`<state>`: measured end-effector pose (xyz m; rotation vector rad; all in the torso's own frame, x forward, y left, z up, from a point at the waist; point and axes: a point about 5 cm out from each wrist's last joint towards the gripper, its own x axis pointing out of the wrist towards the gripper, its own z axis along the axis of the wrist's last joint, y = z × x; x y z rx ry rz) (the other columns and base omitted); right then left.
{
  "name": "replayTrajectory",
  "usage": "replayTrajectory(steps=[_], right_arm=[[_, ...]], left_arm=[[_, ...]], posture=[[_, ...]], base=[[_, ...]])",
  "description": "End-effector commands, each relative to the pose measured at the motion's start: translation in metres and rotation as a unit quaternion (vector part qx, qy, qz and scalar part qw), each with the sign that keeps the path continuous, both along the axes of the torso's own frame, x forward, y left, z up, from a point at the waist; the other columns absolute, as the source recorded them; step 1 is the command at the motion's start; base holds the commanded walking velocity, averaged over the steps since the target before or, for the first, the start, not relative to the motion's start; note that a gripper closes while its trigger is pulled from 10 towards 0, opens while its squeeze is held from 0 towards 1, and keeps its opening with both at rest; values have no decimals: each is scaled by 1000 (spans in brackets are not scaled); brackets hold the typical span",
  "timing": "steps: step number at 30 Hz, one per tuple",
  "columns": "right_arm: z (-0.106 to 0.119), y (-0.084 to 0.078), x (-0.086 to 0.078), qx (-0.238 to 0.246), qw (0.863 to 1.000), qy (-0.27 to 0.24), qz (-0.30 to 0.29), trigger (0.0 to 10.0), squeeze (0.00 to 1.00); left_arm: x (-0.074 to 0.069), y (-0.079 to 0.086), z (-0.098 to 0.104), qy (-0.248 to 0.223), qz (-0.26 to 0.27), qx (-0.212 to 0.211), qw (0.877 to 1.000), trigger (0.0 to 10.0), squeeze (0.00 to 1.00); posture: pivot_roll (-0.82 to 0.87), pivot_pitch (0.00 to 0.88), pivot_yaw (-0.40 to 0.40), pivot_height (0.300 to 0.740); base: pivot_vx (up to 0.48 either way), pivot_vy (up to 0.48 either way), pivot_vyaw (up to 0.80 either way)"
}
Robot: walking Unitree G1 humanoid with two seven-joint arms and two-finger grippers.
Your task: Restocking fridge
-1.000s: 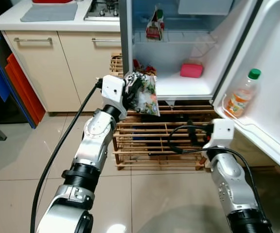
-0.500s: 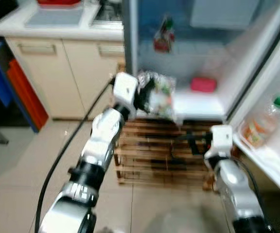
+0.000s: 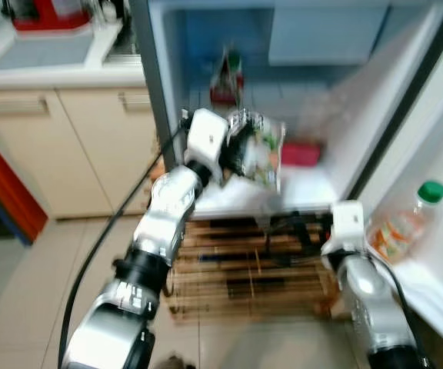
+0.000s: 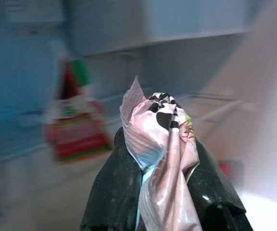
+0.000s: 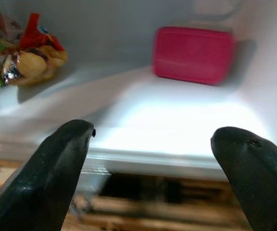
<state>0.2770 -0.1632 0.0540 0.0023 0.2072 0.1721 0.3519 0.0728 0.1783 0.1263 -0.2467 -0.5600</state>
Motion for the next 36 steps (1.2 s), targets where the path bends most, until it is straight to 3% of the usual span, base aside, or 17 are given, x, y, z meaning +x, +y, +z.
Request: replayTrajectory(steps=[1, 6, 13, 15, 16, 19, 24, 28, 32, 36], right_arm=[[1, 2, -1, -5, 1000, -6, 7, 10000, 0], [2, 6, -4, -1, 1000, -7, 14, 10000, 0], [2, 6, -15, -8, 1000, -3, 24, 10000, 0], [1, 0, -21, -11, 1000, 2, 16, 10000, 0], [1, 0, -21, -11, 1000, 2, 16, 10000, 0], [1, -6, -31, -18, 1000, 9, 13, 10000, 0], [6, -14, -44, -27, 1000, 11, 9, 10000, 0], [15, -18, -55, -38, 999, 9, 12, 10000, 0], [22, -20, -70, -46, 999, 10, 17, 10000, 0], [27, -19, -83, -47, 999, 15, 15, 10000, 0]], left_arm=[[7, 7, 4, 7, 31, -9, 999, 10000, 0], [16, 6, -3, 35, 53, -3, 998, 10000, 0], [21, -11, -11, 106, 29, -80, 991, 10000, 0], [20, -17, -21, 148, 31, -123, 981, 10000, 0], [20, -17, -21, 148, 31, -123, 981, 10000, 0], [17, -26, -38, 199, 47, -179, 962, 10000, 0], [11, -35, -60, 264, 70, -236, 932, 10000, 0], [10, -42, -66, 296, 85, -267, 913, 10000, 0], [12, -44, -64, 290, 94, -270, 913, 10000, 0], [18, -41, -54, 270, 100, -262, 921, 10000, 0]], posture=[[-78, 0, 26, 740], [-84, 0, 24, 740], [-135, 0, 24, 740], [-165, 0, 22, 740], [-165, 0, 22, 740], [-202, 0, 18, 740], [-267, 0, -2, 740], [-307, 5, -23, 740], [-345, 40, -36, 740], [-380, 85, -31, 740]], base=[[0, 0, 0], [0, 0, 0], [0, 0, 0], [0, 0, 0], [0, 0, 0], [0, 0, 0], [0, 0, 0], [0, 0, 0], [0, 0, 0], [0, 0, 0]])
